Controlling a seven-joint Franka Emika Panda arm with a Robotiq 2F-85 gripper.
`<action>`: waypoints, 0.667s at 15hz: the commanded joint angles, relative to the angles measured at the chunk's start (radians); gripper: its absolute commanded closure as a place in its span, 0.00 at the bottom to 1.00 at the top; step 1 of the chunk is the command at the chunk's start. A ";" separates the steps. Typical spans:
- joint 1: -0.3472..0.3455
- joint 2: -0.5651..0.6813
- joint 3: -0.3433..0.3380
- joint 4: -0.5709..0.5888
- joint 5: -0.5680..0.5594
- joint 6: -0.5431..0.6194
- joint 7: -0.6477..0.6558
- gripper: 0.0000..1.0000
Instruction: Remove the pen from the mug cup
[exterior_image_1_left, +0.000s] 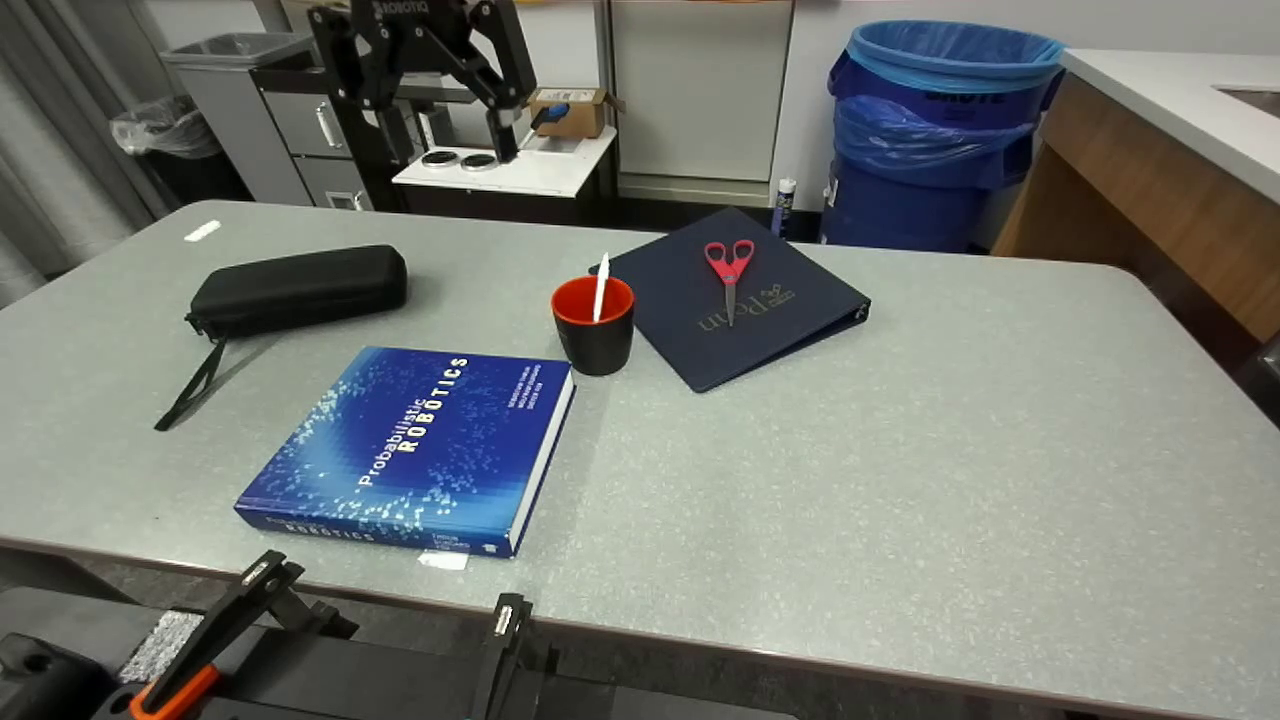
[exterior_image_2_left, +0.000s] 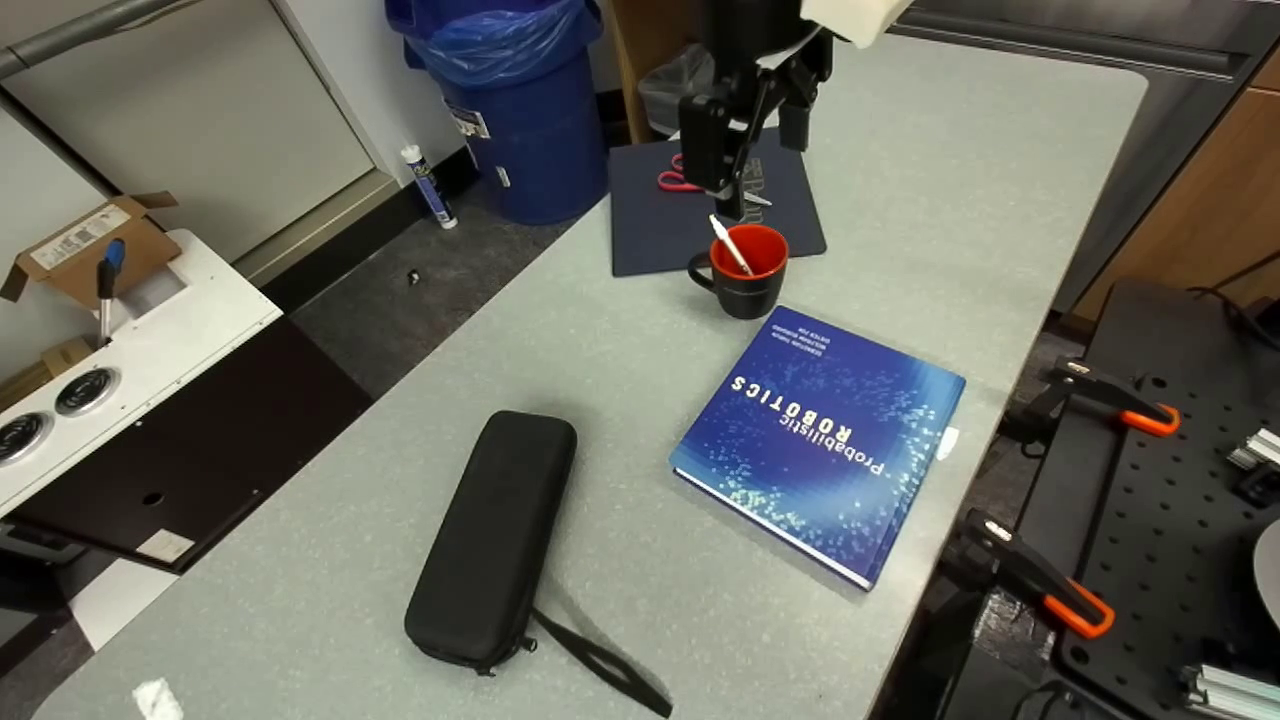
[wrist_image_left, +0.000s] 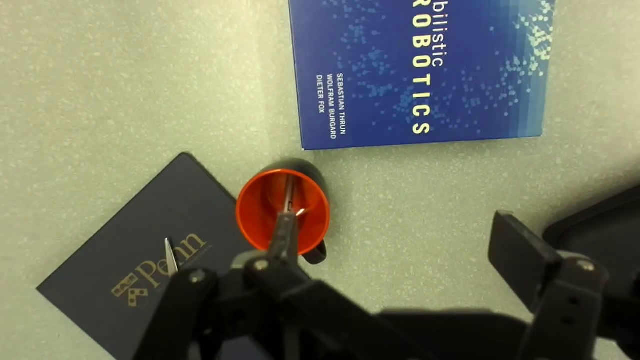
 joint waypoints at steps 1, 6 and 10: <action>0.008 0.026 -0.005 0.013 -0.033 0.016 0.030 0.00; -0.013 0.223 -0.046 0.134 -0.085 0.030 0.098 0.00; 0.000 0.391 -0.099 0.270 -0.088 0.029 0.170 0.00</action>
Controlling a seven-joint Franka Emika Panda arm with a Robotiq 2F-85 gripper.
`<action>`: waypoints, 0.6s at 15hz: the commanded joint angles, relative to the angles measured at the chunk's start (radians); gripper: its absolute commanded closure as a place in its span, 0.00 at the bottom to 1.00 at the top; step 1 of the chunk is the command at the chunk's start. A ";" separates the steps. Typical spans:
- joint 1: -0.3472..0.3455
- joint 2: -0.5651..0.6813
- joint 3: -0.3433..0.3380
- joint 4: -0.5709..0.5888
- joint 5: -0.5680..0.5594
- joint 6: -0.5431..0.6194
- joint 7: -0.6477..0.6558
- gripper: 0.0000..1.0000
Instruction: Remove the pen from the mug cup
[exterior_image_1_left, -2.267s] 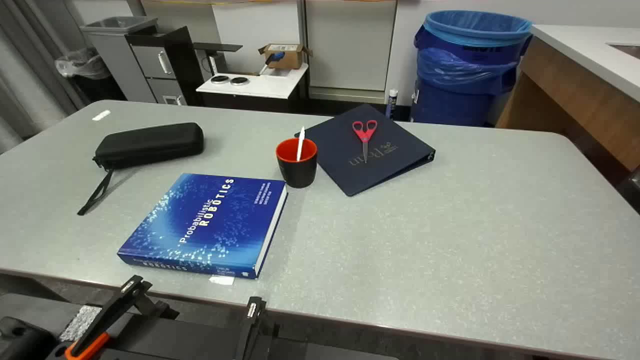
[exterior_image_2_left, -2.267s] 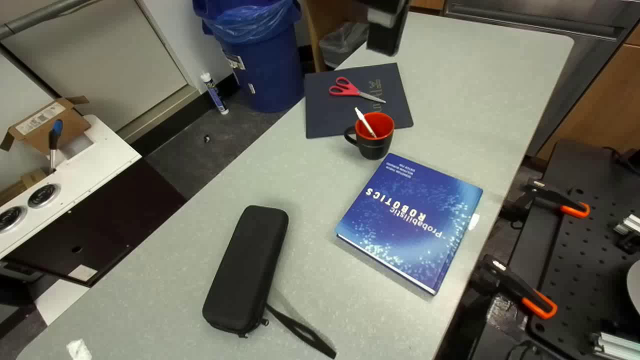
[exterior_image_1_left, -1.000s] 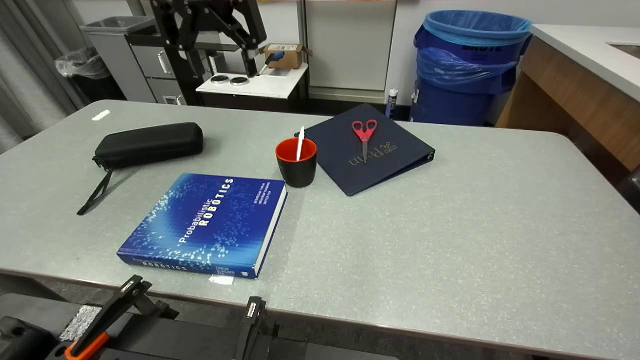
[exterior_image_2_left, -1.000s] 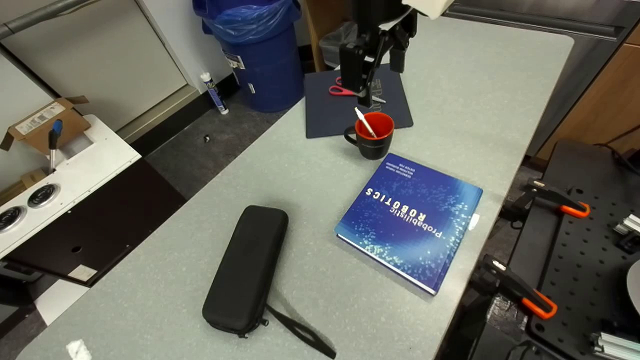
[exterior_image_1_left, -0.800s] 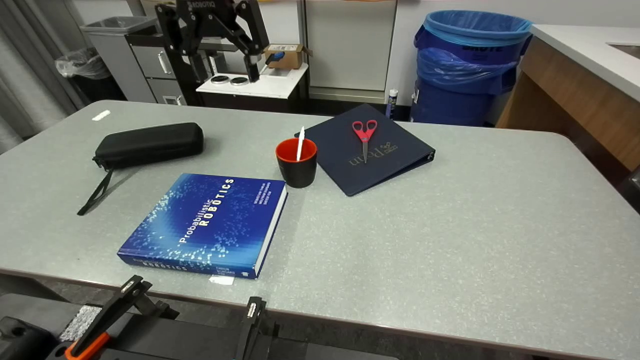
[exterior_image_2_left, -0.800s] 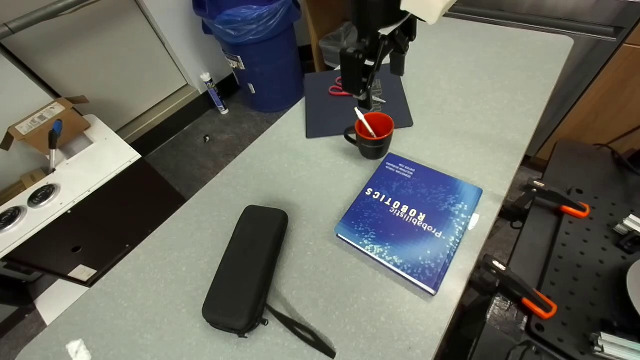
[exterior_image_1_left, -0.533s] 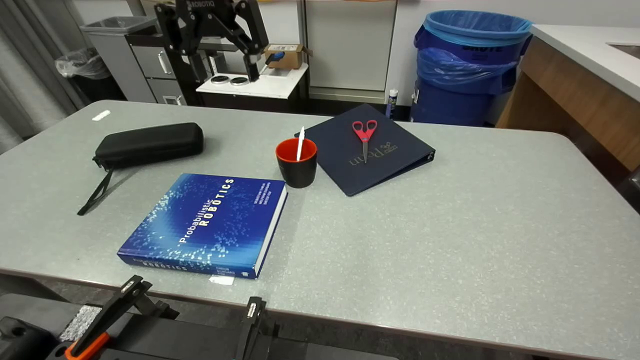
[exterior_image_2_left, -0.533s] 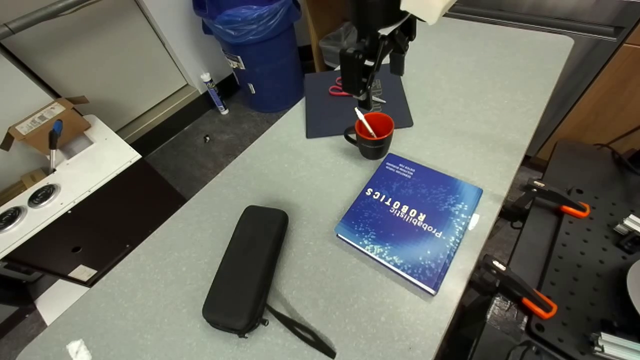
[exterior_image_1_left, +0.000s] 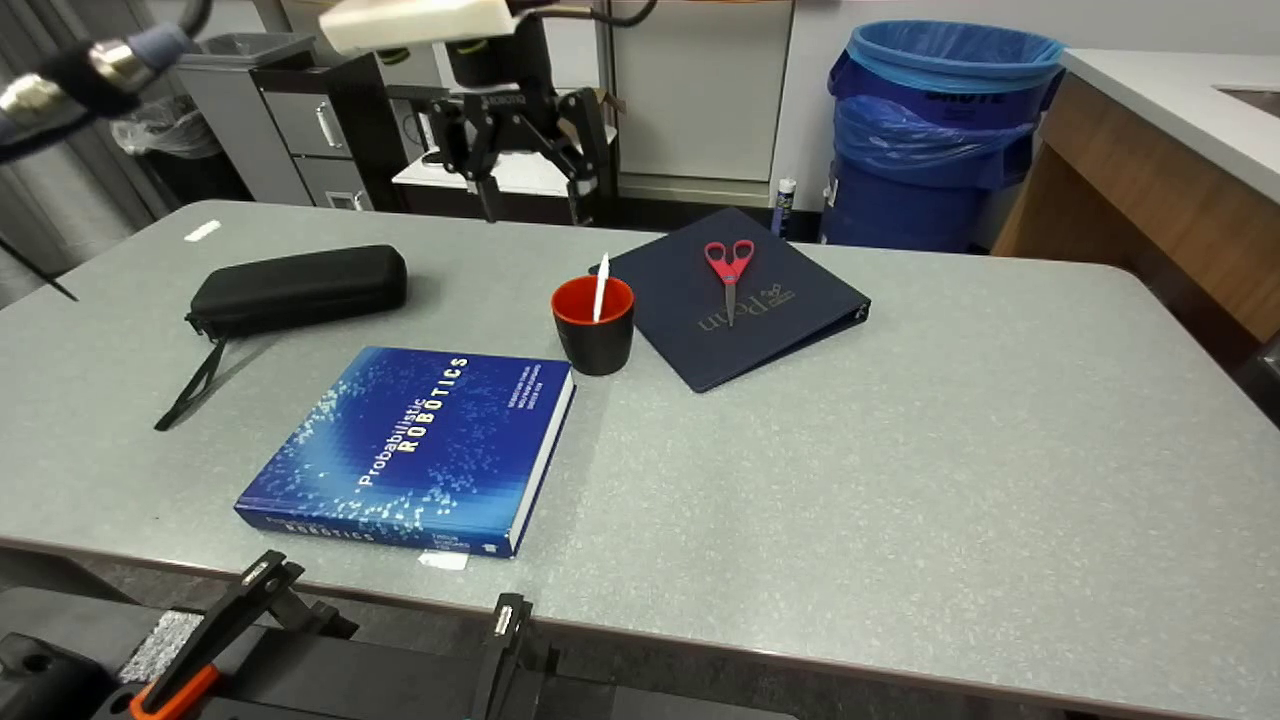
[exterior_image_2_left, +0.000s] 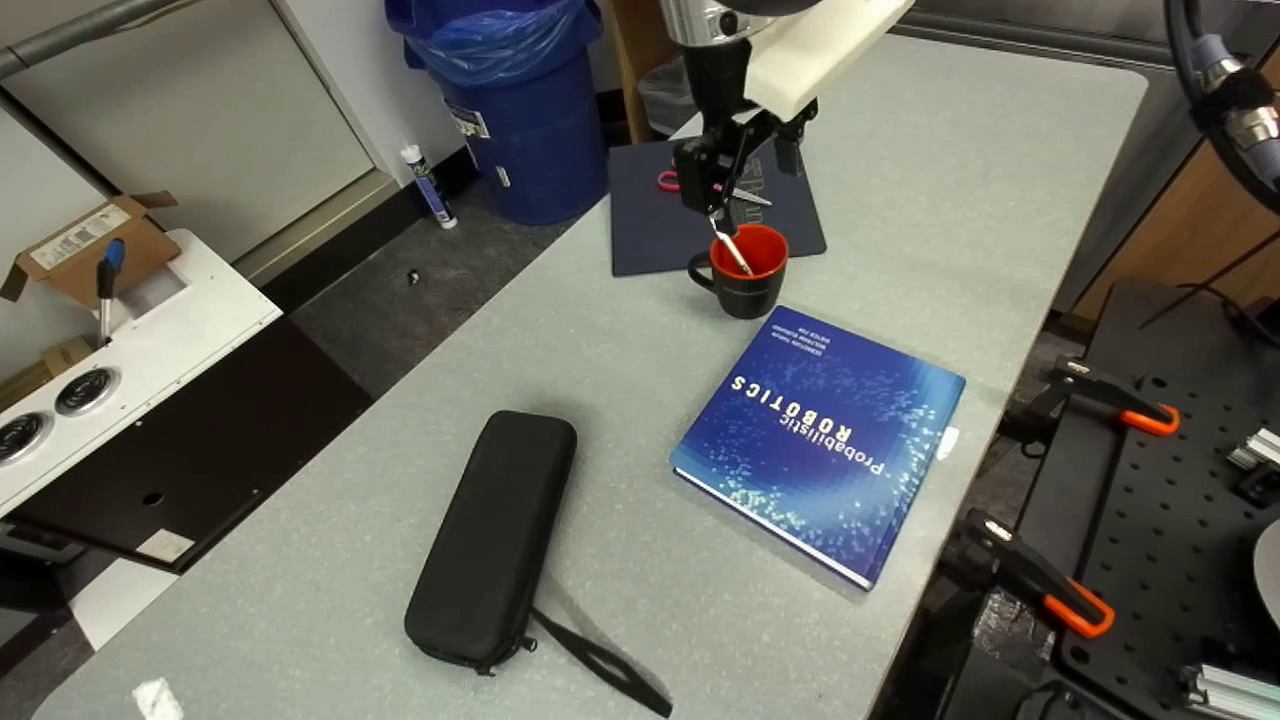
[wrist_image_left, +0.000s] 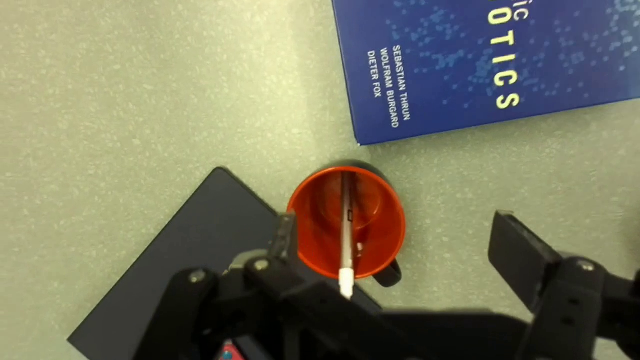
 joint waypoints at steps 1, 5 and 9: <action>0.007 0.190 -0.036 0.175 0.007 -0.008 0.080 0.00; 0.020 0.335 -0.062 0.324 0.041 -0.029 0.151 0.00; 0.023 0.423 -0.078 0.431 0.072 -0.043 0.191 0.00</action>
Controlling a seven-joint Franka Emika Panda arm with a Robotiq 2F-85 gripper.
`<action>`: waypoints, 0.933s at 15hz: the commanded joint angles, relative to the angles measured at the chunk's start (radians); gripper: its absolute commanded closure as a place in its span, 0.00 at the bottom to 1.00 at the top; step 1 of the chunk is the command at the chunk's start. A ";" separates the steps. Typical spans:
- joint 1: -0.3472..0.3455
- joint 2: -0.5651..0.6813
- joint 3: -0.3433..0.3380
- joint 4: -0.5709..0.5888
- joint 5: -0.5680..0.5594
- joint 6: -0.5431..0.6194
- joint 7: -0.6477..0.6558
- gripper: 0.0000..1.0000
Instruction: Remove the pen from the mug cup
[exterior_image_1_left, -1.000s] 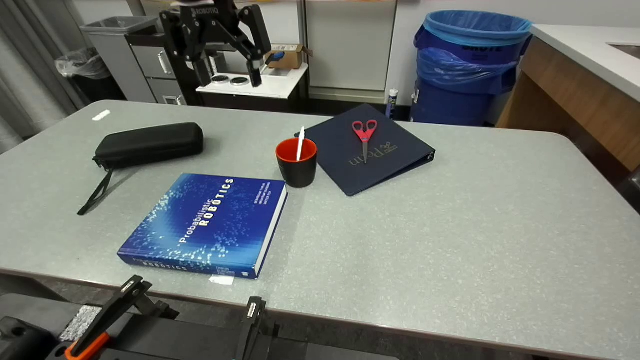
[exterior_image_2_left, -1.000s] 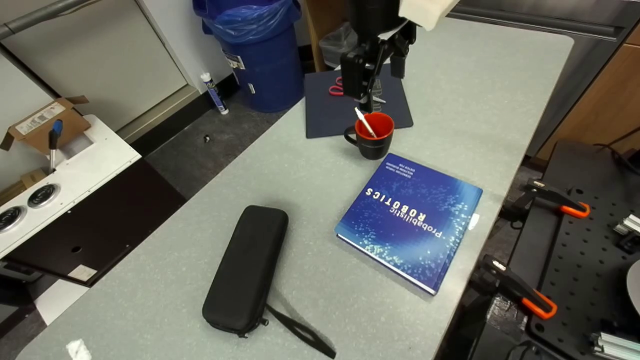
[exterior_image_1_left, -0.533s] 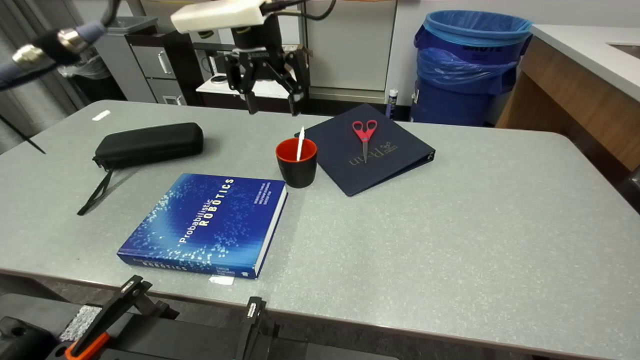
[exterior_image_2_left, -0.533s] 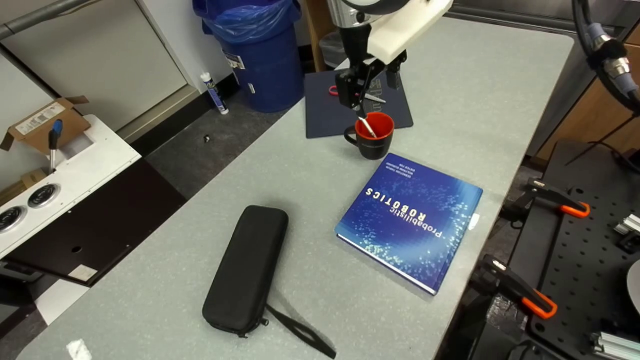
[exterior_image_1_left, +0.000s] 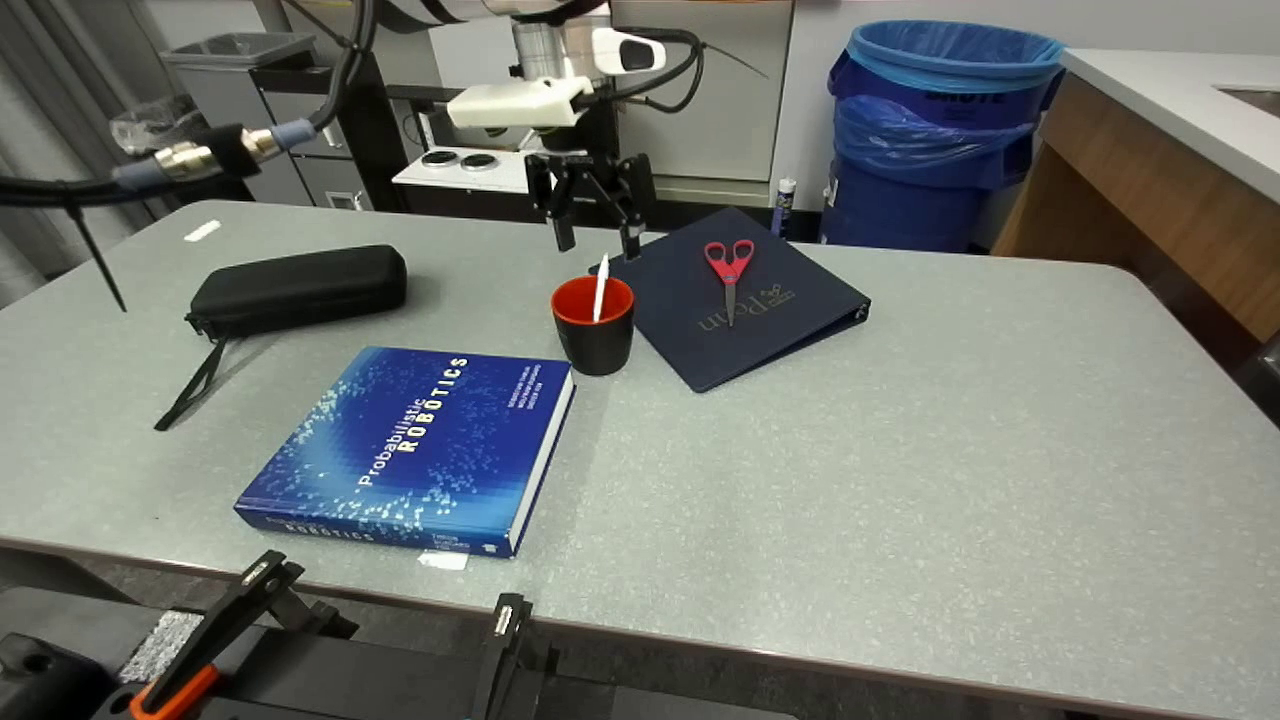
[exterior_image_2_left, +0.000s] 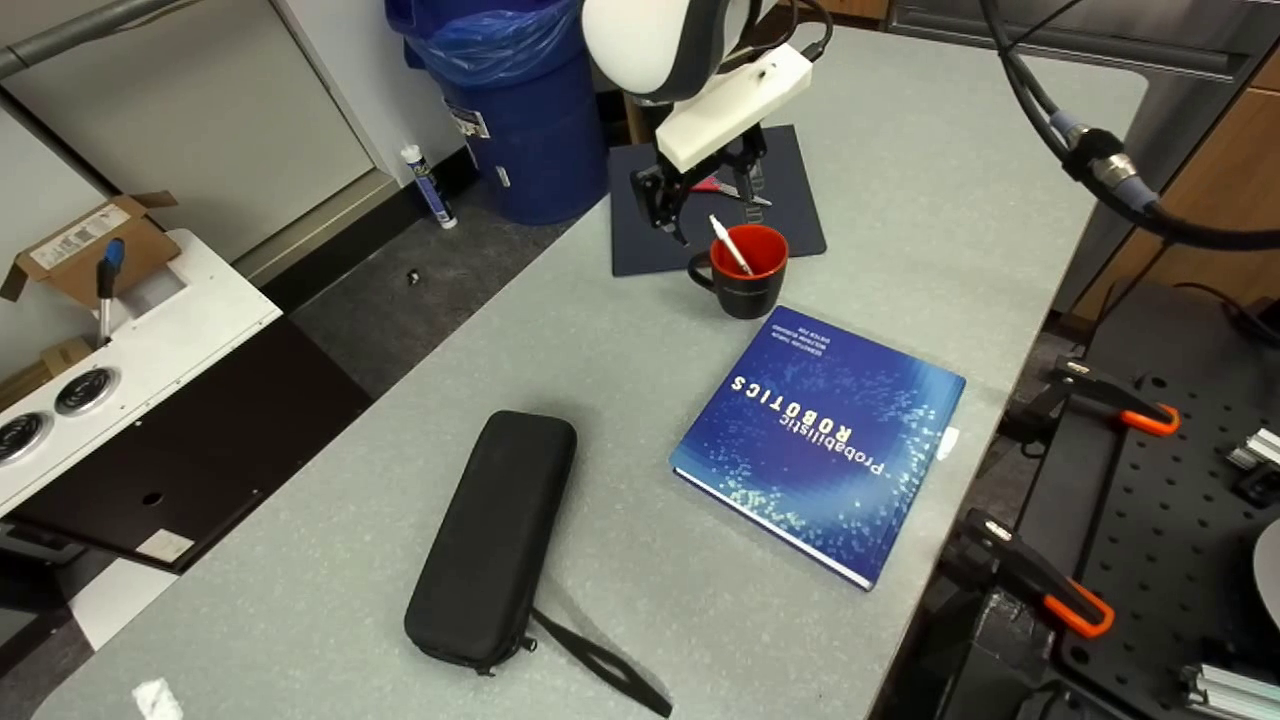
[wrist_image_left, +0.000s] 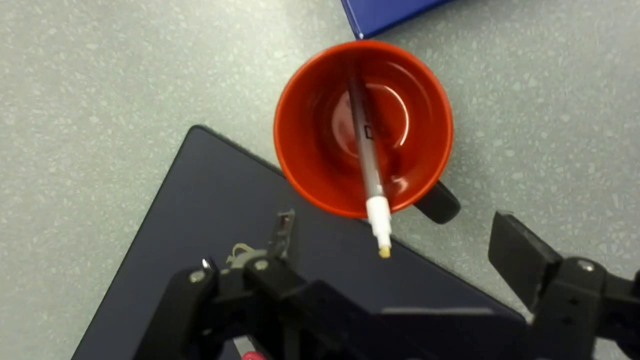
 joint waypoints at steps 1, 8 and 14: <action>0.019 0.090 -0.028 0.131 0.040 -0.053 0.042 0.00; 0.012 0.083 -0.028 0.162 0.065 -0.148 0.024 0.00; 0.011 0.085 -0.026 0.173 0.057 -0.217 0.016 0.00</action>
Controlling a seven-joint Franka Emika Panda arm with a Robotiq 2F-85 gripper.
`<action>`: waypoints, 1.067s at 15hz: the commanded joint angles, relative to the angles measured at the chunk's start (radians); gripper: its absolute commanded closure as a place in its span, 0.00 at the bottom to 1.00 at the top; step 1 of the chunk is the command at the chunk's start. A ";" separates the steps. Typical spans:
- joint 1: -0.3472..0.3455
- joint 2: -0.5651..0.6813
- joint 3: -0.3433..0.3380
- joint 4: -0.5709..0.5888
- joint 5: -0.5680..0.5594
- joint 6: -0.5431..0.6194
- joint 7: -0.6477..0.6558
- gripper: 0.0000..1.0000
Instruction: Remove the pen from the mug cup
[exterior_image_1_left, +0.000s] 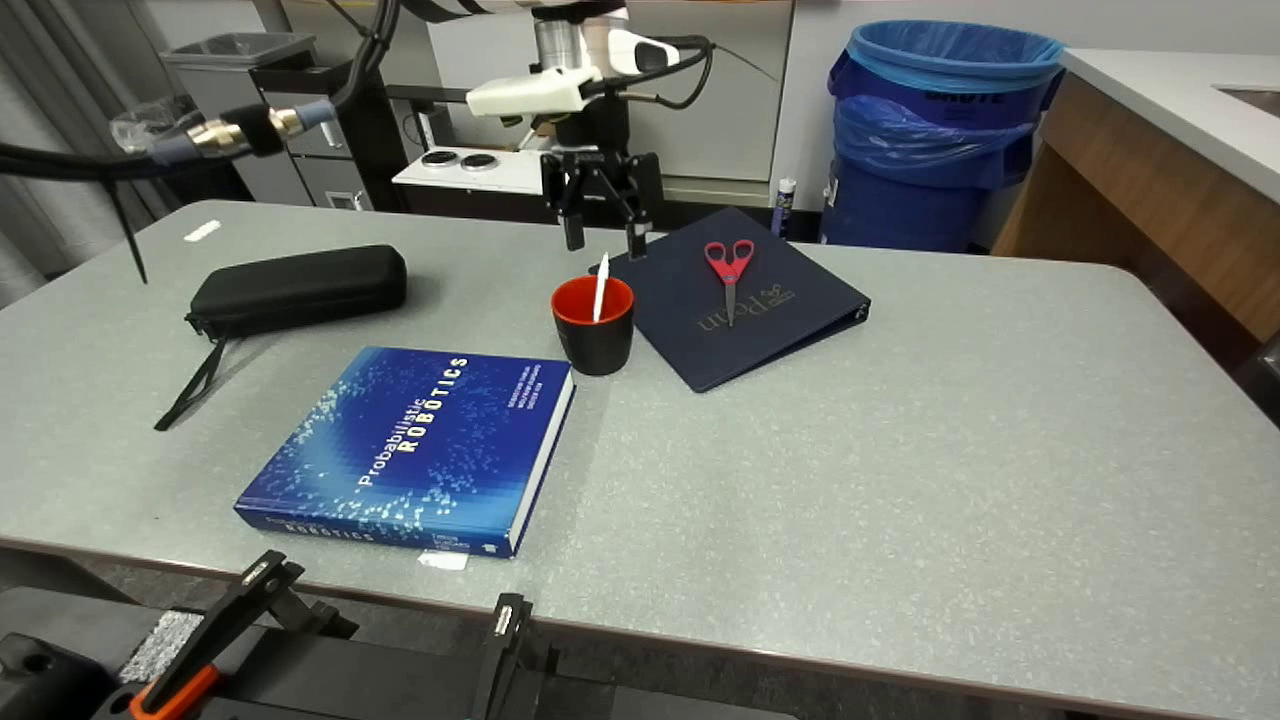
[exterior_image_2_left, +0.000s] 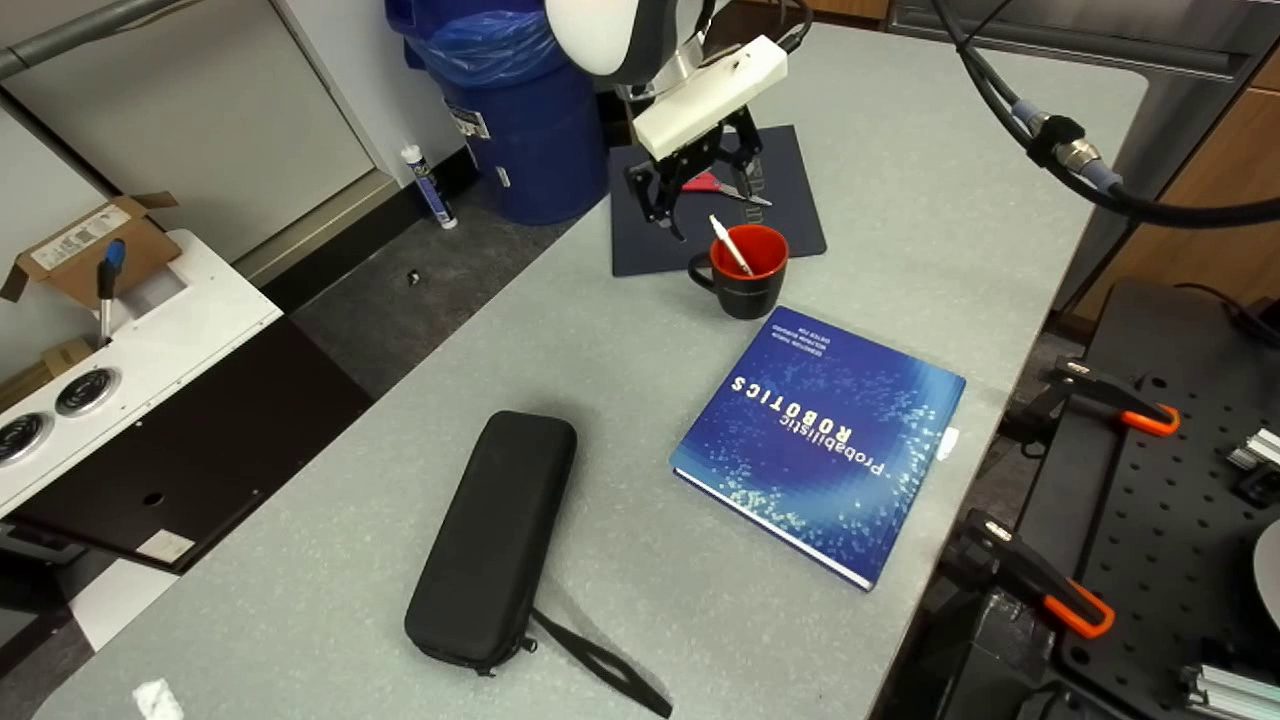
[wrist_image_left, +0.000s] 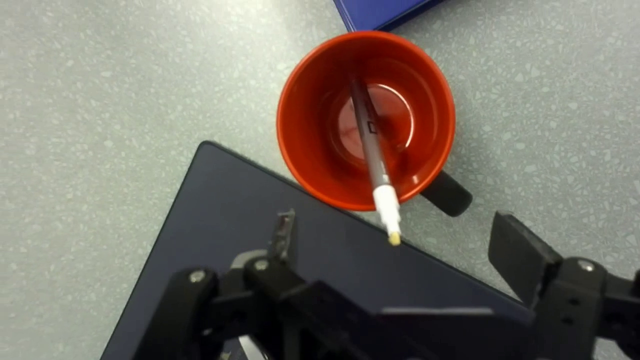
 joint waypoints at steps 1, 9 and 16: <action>0.009 0.005 -0.011 0.028 0.020 -0.059 -0.012 0.03; 0.003 0.008 -0.008 0.035 0.026 -0.078 -0.018 0.73; 0.012 -0.048 -0.014 -0.007 0.006 -0.089 -0.020 0.98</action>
